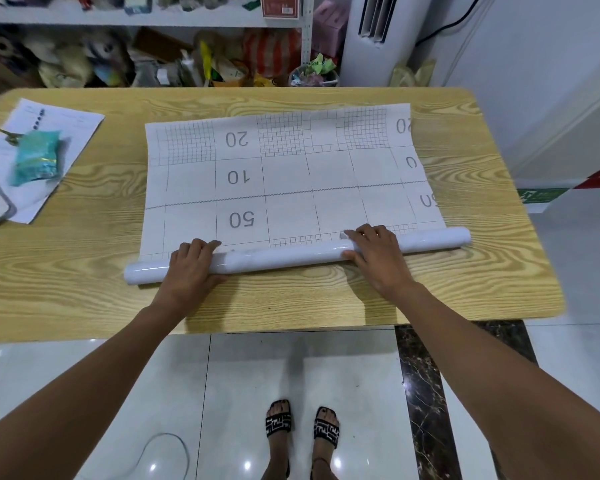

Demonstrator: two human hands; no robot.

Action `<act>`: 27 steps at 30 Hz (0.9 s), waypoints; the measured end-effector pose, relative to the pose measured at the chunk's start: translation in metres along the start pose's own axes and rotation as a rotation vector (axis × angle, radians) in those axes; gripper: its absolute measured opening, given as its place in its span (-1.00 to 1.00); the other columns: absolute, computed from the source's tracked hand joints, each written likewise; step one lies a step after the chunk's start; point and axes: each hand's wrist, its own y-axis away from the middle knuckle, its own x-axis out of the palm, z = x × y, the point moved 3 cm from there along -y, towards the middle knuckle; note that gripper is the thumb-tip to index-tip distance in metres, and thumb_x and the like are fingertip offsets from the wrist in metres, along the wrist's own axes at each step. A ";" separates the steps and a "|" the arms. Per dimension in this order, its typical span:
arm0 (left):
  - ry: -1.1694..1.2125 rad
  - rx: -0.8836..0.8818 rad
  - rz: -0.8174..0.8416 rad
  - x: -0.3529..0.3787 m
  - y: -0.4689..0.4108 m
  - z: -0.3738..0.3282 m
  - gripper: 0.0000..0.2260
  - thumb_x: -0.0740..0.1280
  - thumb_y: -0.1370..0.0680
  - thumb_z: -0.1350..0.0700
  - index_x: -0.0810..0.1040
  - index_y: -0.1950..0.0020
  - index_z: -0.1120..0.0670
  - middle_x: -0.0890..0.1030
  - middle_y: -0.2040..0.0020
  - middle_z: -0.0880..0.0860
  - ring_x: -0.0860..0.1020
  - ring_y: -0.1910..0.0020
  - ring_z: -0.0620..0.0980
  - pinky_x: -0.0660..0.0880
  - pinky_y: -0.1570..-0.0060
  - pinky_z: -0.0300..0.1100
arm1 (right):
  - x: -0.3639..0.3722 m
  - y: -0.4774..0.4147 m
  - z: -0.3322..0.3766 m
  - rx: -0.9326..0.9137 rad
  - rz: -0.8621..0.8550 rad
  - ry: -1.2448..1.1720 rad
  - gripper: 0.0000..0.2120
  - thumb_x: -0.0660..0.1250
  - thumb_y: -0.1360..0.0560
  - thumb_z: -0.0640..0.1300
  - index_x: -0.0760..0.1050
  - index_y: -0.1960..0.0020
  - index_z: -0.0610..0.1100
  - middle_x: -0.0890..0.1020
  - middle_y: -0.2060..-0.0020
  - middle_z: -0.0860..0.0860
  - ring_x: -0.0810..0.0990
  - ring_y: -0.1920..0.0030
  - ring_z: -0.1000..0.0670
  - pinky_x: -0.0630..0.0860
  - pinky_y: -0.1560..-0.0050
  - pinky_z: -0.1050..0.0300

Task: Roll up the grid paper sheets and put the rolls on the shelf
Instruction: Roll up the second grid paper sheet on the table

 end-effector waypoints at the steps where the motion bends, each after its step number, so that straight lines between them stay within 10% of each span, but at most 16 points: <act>1: 0.012 -0.010 -0.003 0.000 0.000 0.000 -0.48 0.50 -0.34 0.10 0.42 -0.20 0.24 0.49 0.01 0.23 0.43 0.08 0.24 0.38 0.08 0.11 | 0.000 0.000 0.000 0.007 0.001 0.005 -0.61 0.15 -0.59 0.03 0.33 -0.38 -0.06 0.45 -0.21 -0.03 0.33 -0.17 -0.09 0.17 -0.22 0.07; 27: -0.050 0.004 -0.016 -0.006 -0.001 0.008 -0.57 0.32 -0.44 0.24 0.35 -0.30 0.21 0.50 -0.01 0.22 0.38 0.02 0.18 0.33 0.01 0.11 | 0.001 0.012 0.007 -0.045 -0.007 -0.042 -0.40 0.38 -0.41 0.16 0.35 -0.32 -0.13 0.46 -0.16 -0.04 0.43 -0.08 -0.08 0.30 -0.13 0.05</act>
